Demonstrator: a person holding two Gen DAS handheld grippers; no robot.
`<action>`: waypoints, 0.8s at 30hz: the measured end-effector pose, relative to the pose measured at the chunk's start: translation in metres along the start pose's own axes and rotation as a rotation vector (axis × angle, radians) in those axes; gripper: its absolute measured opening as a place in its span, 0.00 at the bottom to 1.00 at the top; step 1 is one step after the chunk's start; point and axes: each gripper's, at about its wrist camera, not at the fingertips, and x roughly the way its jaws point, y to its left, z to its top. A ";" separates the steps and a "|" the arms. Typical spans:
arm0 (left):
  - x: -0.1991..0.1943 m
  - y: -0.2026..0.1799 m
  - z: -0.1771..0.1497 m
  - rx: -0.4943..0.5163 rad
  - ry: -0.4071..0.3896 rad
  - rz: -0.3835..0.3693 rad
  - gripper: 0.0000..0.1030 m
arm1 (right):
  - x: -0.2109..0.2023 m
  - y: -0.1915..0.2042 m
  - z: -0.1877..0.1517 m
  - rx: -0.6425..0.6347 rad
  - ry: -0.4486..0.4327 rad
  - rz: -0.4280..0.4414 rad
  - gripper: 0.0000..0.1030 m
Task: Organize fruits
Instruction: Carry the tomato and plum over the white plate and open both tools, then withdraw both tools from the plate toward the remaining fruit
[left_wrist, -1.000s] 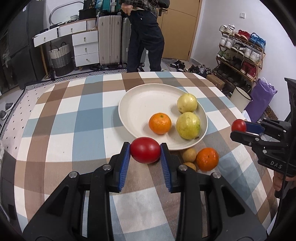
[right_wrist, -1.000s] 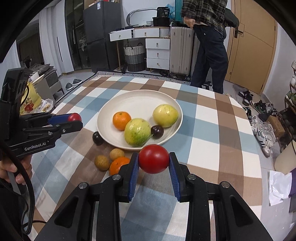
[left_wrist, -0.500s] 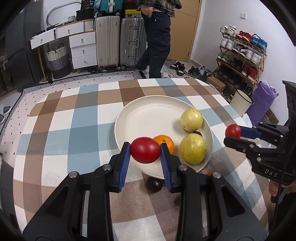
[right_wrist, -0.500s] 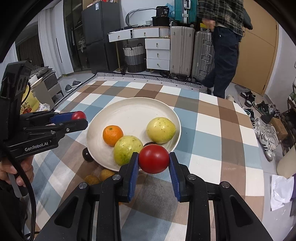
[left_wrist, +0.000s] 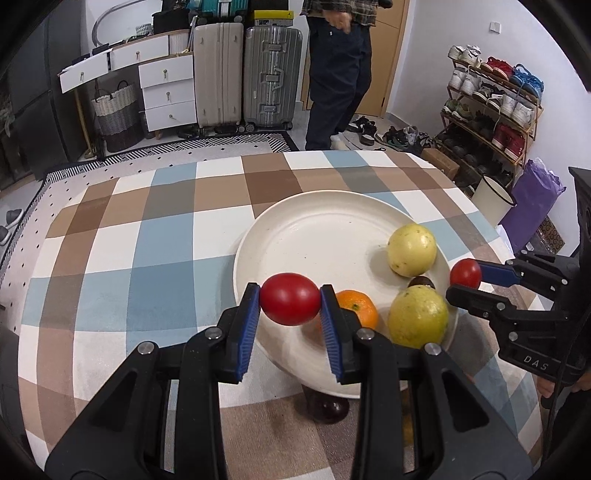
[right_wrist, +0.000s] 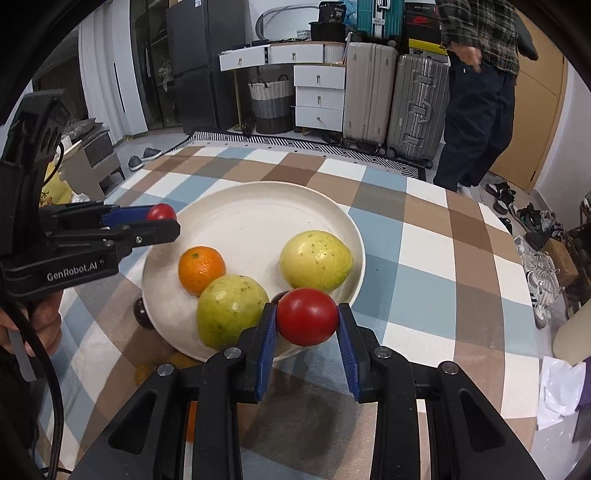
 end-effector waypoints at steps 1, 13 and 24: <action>0.003 0.001 0.000 0.000 0.005 -0.001 0.29 | 0.002 -0.001 0.000 -0.001 0.002 0.000 0.31; 0.027 0.006 0.000 0.002 0.037 0.002 0.29 | 0.020 0.000 0.009 -0.015 0.015 0.013 0.31; -0.003 0.003 -0.004 -0.011 -0.021 0.025 0.80 | 0.000 -0.005 0.004 0.013 -0.031 0.001 0.66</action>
